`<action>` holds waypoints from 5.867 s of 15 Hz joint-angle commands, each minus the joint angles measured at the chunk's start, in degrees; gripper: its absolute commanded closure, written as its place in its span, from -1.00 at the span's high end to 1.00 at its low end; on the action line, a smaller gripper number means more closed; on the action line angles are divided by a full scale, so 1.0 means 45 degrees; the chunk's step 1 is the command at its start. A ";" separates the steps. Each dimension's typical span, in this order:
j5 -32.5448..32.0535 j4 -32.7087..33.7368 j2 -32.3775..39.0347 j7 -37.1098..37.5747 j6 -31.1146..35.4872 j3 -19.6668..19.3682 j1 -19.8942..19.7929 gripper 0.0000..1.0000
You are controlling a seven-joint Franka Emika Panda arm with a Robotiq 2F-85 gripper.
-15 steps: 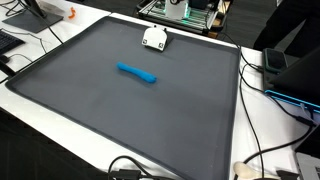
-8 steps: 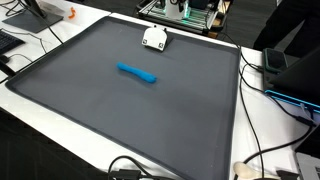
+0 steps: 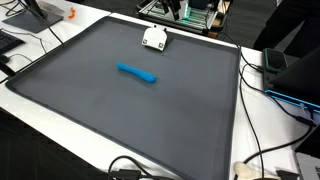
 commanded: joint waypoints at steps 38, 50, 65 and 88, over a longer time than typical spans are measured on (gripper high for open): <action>0.1284 -0.0784 0.2762 0.6125 0.5915 -0.0110 -0.0214 0.56; 0.1500 -0.0787 0.2896 0.6074 0.6510 -0.0119 -0.0169 -0.46; 0.0525 -0.0323 0.1830 0.6572 0.6245 -0.0017 -0.0268 -0.98; -0.5046 1.0082 0.7270 -0.0670 -0.2595 0.0069 0.0969 -0.98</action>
